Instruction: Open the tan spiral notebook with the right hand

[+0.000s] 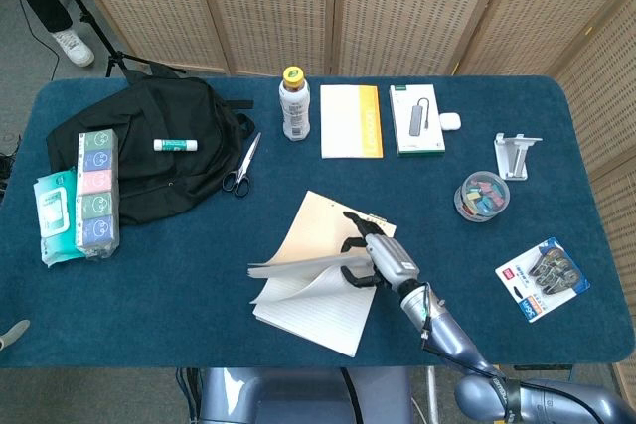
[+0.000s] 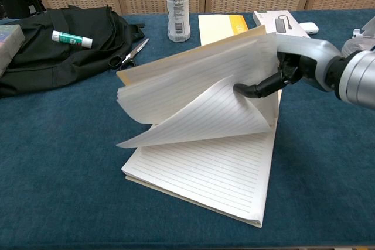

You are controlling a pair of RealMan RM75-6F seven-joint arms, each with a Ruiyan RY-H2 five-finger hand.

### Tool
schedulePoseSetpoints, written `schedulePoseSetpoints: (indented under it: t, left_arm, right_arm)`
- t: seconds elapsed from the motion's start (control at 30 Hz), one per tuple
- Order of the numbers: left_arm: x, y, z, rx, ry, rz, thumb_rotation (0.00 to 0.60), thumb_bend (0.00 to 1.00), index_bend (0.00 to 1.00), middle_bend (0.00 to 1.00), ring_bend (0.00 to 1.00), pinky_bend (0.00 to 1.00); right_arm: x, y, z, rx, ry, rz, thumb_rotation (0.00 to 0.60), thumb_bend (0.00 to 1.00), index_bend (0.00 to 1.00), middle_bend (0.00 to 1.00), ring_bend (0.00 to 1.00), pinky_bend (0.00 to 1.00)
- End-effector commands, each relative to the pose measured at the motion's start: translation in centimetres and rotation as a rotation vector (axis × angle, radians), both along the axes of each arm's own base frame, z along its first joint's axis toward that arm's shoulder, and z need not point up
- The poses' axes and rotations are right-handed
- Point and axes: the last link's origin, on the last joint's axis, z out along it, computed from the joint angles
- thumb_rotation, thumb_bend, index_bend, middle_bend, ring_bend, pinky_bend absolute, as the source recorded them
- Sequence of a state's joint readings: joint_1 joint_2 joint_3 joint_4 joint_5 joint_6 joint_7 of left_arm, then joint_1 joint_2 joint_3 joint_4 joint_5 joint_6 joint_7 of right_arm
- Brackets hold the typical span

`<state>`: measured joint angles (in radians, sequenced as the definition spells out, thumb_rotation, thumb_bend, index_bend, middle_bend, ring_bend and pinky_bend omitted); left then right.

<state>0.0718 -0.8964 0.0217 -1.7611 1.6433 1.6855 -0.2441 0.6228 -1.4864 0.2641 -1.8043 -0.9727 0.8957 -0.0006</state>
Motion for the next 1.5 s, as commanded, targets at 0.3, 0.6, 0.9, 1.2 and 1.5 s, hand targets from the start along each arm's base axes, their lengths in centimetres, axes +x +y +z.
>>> schedulePoseSetpoints:
  t: [0.3, 0.6, 0.9, 1.2, 1.5]
  left_arm:
    - [0.0, 0.0, 0.0, -0.003, -0.002, 0.000, 0.600, 0.00, 0.00, 0.00, 0.00, 0.00]
    - [-0.1, 0.3, 0.1, -0.004, -0.004, 0.009, 0.600, 0.00, 0.00, 0.00, 0.00, 0.00]
    - [-0.4, 1.0, 0.1, -0.010, -0.006, 0.035, 0.600, 0.00, 0.00, 0.00, 0.00, 0.00]
    - [-0.5, 2.0, -0.2, -0.024, 0.003, 0.067, 0.600, 0.00, 0.00, 0.00, 0.00, 0.00]
    - [-0.6, 2.9, -0.8, -0.039, 0.020, 0.098, 0.600, 0.00, 0.00, 0.00, 0.00, 0.00]
  right_arm:
    - [-0.3, -3.0, 2.2, -0.038, -0.168, -0.237, 0.600, 0.67, 0.72, 0.01, 0.00, 0.00]
    - [-1.4, -6.5, 3.4, -0.203, -0.310, -0.450, 0.600, 0.67, 0.74, 0.03, 0.00, 0.00]
    - [-2.7, -10.4, 3.6, -0.338, -0.307, -0.532, 0.600, 0.67, 0.74, 0.03, 0.00, 0.00]
    - [-5.0, -14.6, 3.5, -0.425, -0.251, -0.568, 0.600, 0.67, 0.75, 0.03, 0.00, 0.00]
    - [-8.2, -17.2, 2.9, -0.432, -0.095, -0.525, 0.600, 0.43, 0.18, 0.00, 0.00, 0.00]
